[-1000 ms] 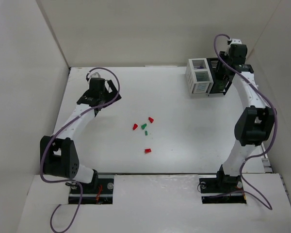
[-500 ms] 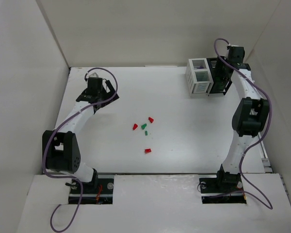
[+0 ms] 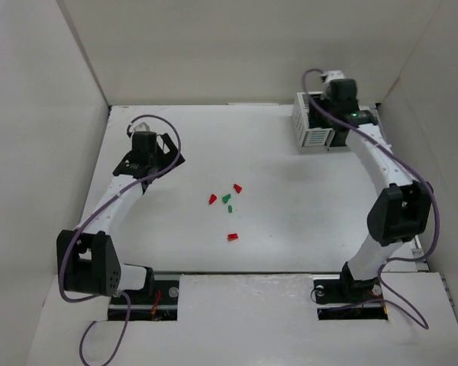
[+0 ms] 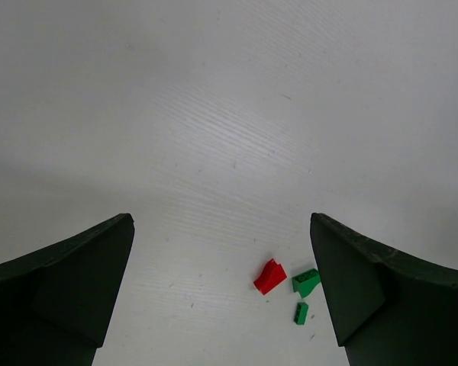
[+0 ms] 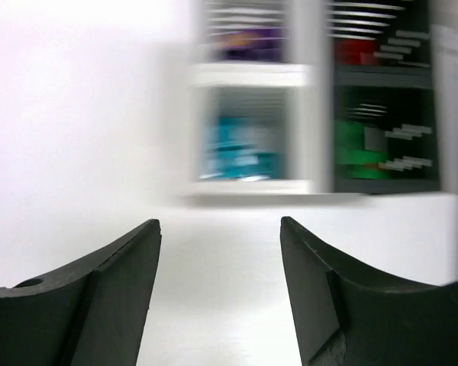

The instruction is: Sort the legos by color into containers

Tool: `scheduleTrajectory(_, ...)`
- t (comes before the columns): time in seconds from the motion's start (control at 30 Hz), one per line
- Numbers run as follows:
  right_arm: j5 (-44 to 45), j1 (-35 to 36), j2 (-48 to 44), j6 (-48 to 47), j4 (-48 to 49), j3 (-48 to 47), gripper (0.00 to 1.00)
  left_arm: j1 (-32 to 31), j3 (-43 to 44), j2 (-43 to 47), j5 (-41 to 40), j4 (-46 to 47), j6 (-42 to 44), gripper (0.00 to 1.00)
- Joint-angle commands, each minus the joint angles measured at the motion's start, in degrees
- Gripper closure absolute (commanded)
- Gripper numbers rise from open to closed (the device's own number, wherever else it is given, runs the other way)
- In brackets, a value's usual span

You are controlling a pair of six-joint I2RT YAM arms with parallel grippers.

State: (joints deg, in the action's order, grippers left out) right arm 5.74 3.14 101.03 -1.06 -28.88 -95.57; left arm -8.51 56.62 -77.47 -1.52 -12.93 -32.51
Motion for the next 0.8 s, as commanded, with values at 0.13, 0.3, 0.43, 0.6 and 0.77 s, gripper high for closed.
scheduleTrajectory(0.13,-1.69,31.88,-4.27,1.05,3.56,13.80,0.32,0.16,-5.29,8.38,-2.61,-4.47,-4.39,0.00)
scheduleTrajectory(0.3,-0.02,44.57,-1.38,2.38,6.38,17.35,0.44,0.16,-9.76,14.71,-3.31,-5.62,-5.46,0.00)
scheduleTrajectory(0.43,-0.11,49.07,2.67,5.97,6.91,17.35,0.50,0.16,-11.09,17.79,-3.31,-7.37,-5.46,0.00)
scheduleTrajectory(0.6,-0.29,50.30,7.33,9.57,8.14,17.35,0.57,0.16,-11.62,20.26,-2.79,-7.37,-5.46,0.00)
scheduleTrajectory(0.77,2.08,50.30,9.97,12.91,7.53,16.82,0.57,0.16,-11.62,20.78,-2.26,-6.85,-5.46,0.00)
